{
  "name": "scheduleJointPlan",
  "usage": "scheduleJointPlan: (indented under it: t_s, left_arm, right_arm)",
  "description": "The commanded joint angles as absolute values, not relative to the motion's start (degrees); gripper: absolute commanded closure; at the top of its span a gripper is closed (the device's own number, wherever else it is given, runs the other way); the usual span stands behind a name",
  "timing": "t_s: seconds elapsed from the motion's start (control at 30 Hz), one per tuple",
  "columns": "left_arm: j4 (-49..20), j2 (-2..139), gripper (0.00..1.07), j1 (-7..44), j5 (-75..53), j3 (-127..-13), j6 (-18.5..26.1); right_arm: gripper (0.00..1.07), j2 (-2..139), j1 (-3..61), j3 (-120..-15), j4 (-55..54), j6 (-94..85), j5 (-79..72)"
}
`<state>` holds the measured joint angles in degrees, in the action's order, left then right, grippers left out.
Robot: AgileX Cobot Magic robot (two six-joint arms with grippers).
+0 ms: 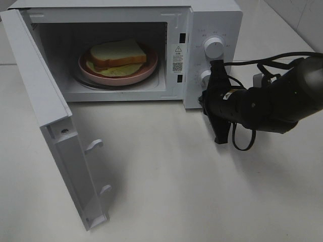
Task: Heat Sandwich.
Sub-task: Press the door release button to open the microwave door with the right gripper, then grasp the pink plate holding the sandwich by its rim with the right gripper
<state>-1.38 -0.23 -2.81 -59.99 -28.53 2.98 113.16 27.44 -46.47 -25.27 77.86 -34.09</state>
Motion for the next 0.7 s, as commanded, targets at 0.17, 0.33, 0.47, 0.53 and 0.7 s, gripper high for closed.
scheduleJointPlan:
  t_s: [0.17, 0.33, 0.47, 0.53, 0.7]
  left_arm:
    - [-1.8, -1.4, 0.09, -2.9, -59.4, -28.3, 2.6]
    - [-1.8, -1.4, 0.09, -2.9, -59.4, -28.3, 2.6]
    - [-1.8, -1.4, 0.09, -2.9, -59.4, -28.3, 2.6]
    - [-1.8, -1.4, 0.09, -2.9, -59.4, -28.3, 2.6]
    - [-1.8, -1.4, 0.09, -2.9, -59.4, -28.3, 2.6]
  right_arm:
    - [1.04, 107.7, 27.4, -40.7, -19.9, 80.3, -33.4]
    - [1.04, 103.2, 27.4, -38.3, -17.9, 79.3, -29.6]
    - [1.04, 99.8, 27.4, -38.0, -15.7, 75.2, -24.4]
    - [1.03, 98.0, 27.4, -38.0, -14.6, 72.3, -22.5]
    - [1.03, 94.9, 27.4, -38.1, -9.3, 64.1, -15.3]
